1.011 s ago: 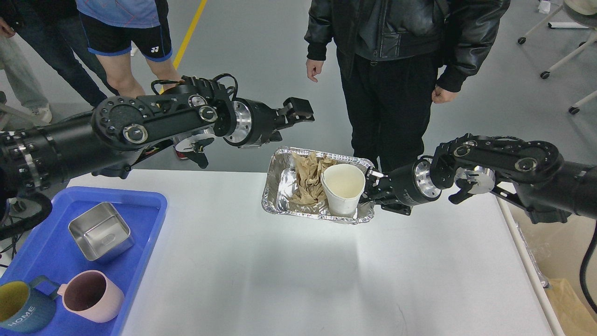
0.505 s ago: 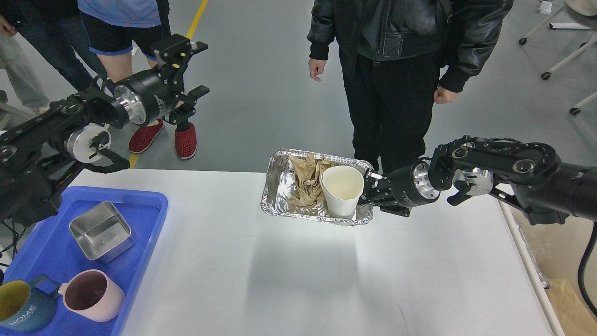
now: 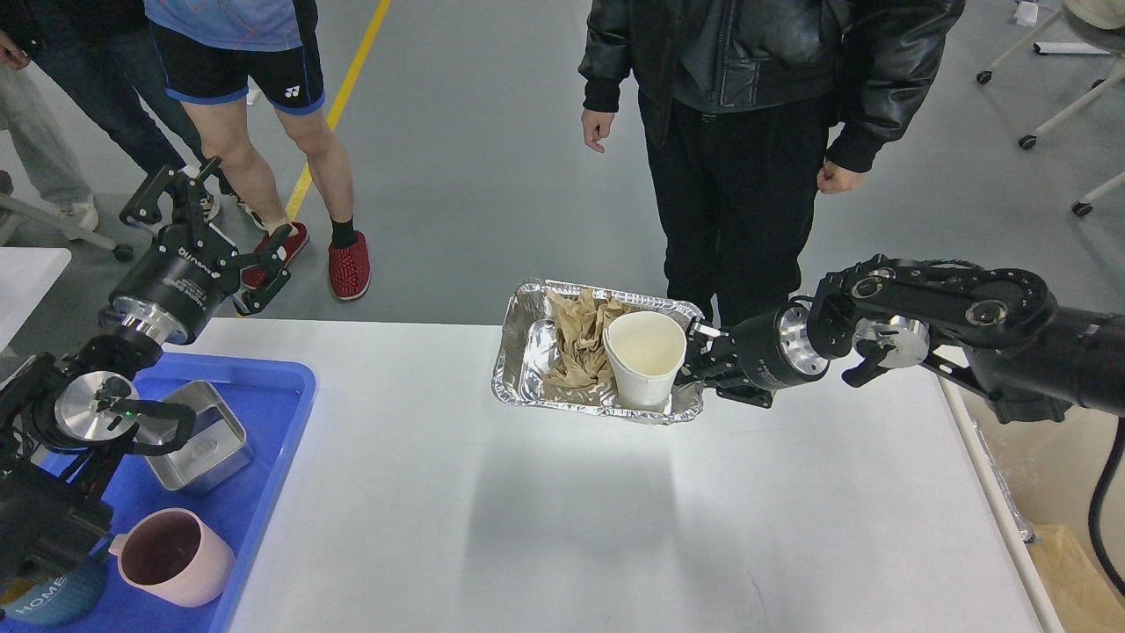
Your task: Tidy desktop
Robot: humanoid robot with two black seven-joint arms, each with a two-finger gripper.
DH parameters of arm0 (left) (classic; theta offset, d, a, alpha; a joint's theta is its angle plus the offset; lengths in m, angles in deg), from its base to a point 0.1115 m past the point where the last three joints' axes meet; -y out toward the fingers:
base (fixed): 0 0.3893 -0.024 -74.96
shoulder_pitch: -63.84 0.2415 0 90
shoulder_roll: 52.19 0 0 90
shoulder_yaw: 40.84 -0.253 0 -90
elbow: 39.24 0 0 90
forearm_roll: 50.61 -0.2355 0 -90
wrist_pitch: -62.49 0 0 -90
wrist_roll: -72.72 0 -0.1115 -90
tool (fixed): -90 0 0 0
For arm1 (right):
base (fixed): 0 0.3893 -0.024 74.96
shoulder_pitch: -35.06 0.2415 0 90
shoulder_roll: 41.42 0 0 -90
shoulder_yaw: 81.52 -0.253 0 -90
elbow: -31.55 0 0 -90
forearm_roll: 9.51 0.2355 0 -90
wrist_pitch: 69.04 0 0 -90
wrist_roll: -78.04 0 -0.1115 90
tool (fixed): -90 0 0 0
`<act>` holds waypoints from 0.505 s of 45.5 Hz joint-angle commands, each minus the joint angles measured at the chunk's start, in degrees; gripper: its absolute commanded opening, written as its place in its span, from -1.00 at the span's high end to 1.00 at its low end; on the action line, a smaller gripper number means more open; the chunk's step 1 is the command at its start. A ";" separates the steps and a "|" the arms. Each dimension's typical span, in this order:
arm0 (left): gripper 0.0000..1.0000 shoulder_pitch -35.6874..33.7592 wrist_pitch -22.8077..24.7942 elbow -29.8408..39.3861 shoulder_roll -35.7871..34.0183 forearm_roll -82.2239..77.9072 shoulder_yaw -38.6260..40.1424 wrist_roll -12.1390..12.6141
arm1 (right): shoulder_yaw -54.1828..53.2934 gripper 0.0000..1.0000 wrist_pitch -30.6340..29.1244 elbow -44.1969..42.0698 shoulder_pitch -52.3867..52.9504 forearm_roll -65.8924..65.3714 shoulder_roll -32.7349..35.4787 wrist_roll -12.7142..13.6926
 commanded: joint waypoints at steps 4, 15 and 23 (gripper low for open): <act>-0.95 1.73 -0.12 -4.82 2.39 0.54 3.80 0.39 | 0.00 1.00 0.00 0.01 0.00 0.00 0.02 0.00; -0.95 2.34 0.32 -6.84 3.45 0.46 3.10 0.57 | 0.00 1.00 0.00 0.01 0.00 0.00 0.11 0.00; -0.95 2.26 0.24 -7.90 4.15 0.37 1.78 0.74 | 0.00 1.00 0.00 0.01 0.00 0.00 0.64 0.00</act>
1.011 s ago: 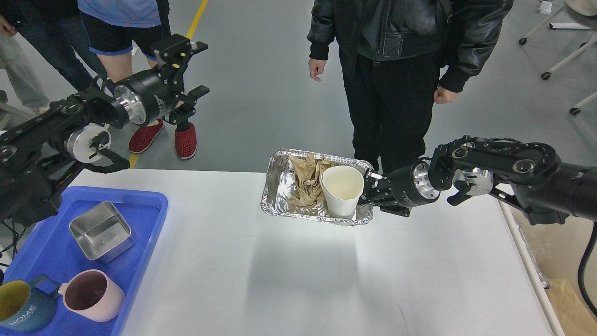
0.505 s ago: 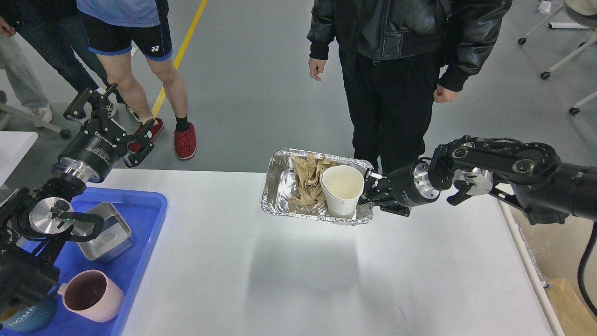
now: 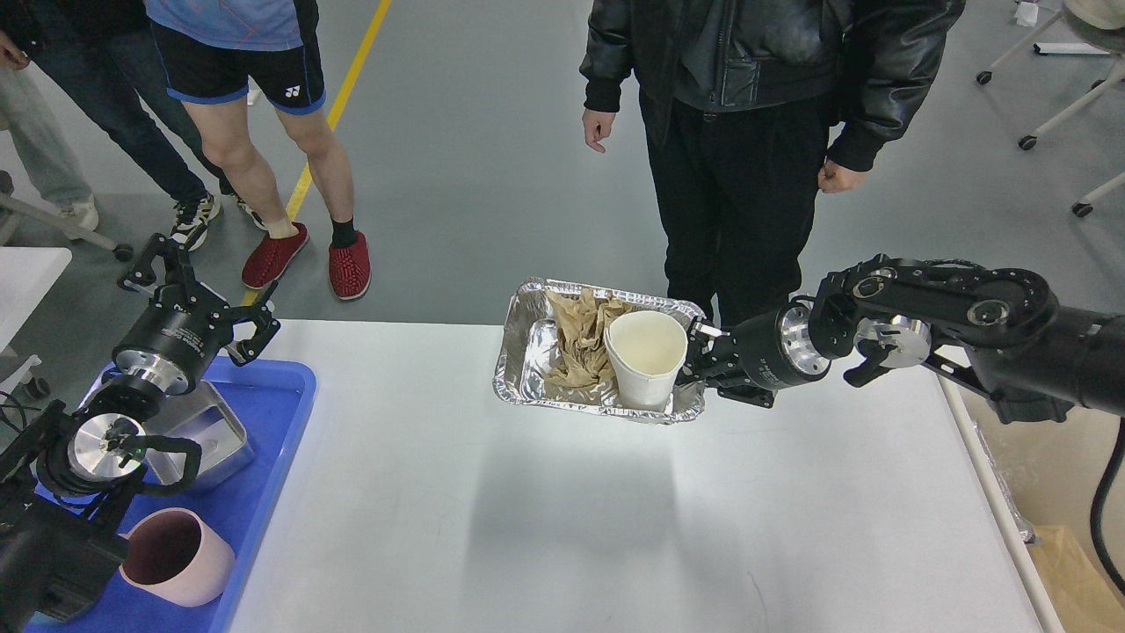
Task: Tidy desktop
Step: 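Carry the foil tray with the right gripper toward the white bin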
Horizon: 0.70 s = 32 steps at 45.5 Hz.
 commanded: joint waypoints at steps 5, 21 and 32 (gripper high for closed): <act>-0.95 -0.07 -0.36 -0.58 0.58 -0.09 -1.28 0.16 | 0.00 1.00 0.00 0.18 0.27 0.00 2.78 0.00; -0.95 -0.07 -0.62 -1.29 1.64 -0.70 -1.37 -0.01 | -2.63 1.00 -2.55 3.61 -1.40 0.09 24.40 0.00; -0.96 -0.07 -0.80 -1.73 2.60 -0.79 -1.37 -0.37 | -8.52 1.00 -2.03 2.82 -9.04 0.00 34.51 0.09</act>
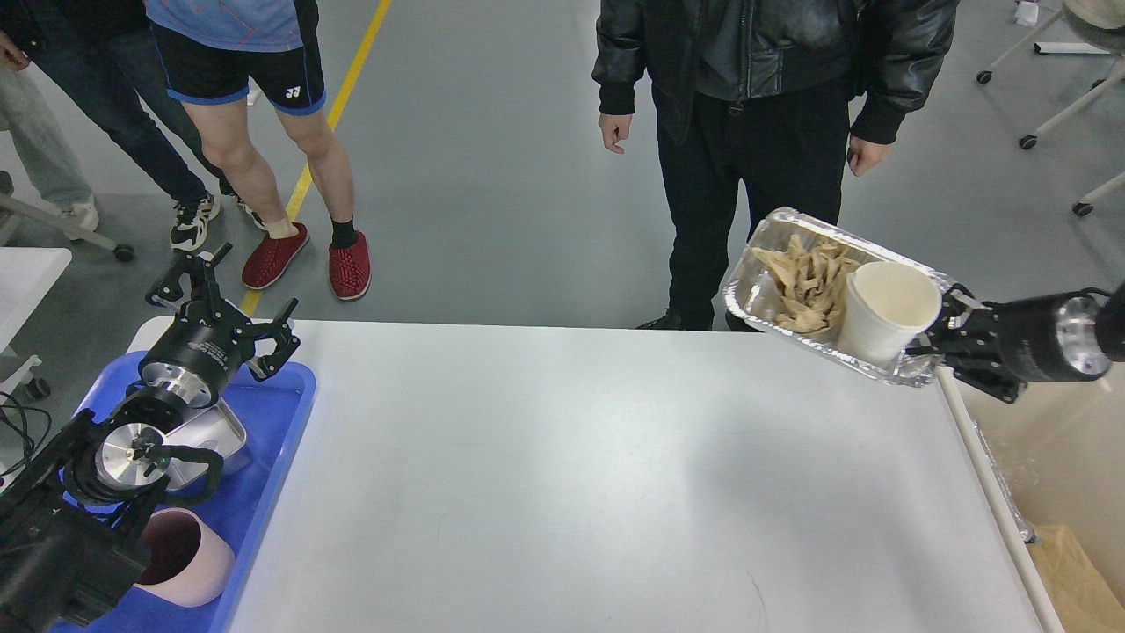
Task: Tidy desktop
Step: 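Carry the foil tray with the right gripper toward the white bin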
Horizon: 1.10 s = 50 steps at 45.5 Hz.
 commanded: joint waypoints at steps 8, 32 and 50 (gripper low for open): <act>-0.95 0.10 -0.11 -0.21 1.30 -0.10 0.00 -0.09 | -4.70 1.00 3.96 -4.41 -10.00 0.17 6.09 0.16; -0.95 0.01 -0.02 -0.21 1.57 -0.10 -2.28 -0.09 | -12.00 1.00 15.04 -19.35 -29.07 2.28 2.49 0.16; -0.95 0.01 -0.11 -0.21 1.57 -0.10 -2.46 0.35 | -13.58 1.00 16.27 -33.77 -35.14 2.28 -6.04 0.34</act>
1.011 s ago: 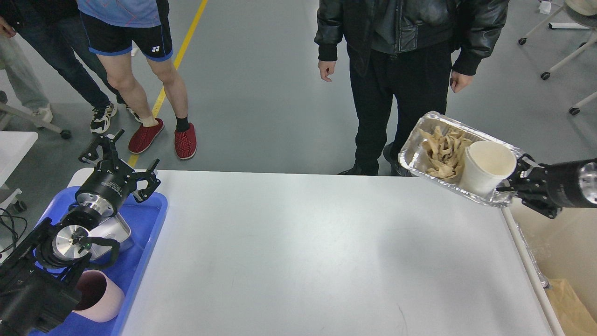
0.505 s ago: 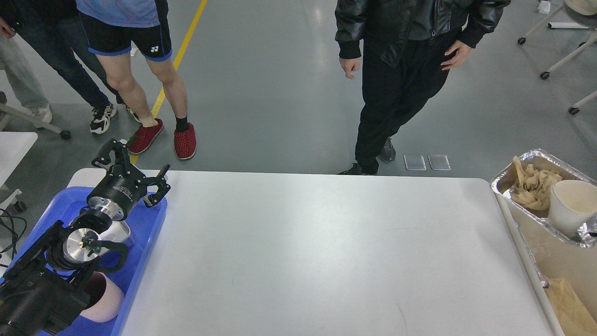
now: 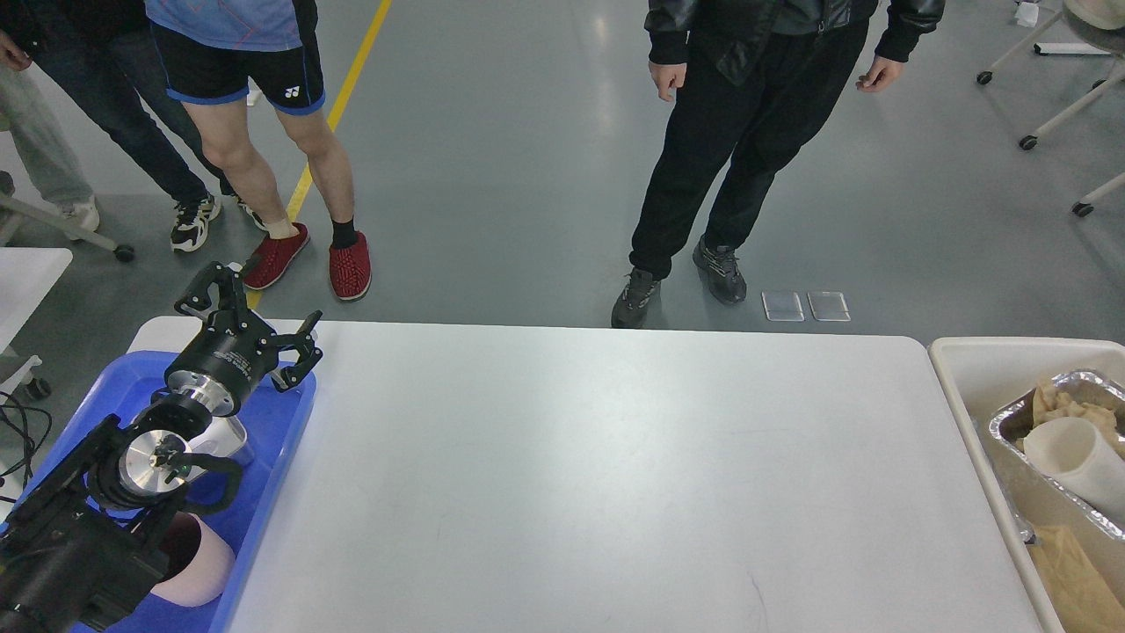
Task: Tidy desktop
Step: 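Carry the foil tray with the right gripper toward the white bin, then lower the foil tray into the white bin and release it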
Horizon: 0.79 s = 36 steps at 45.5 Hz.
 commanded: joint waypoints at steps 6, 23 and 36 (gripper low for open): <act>-0.95 -0.35 -0.08 -0.01 0.10 0.00 -0.79 0.10 | -0.05 0.49 0.05 -4.84 -1.47 -0.13 -2.53 -0.08; -0.95 -0.44 -0.52 -0.01 0.10 0.00 -0.97 0.10 | -0.66 -1.00 0.05 -20.05 -2.17 -0.13 -10.88 0.01; -0.95 -0.61 -0.61 -0.01 0.19 0.00 -0.97 0.02 | -16.54 -1.00 -0.03 -19.70 4.41 -0.04 -12.19 -0.34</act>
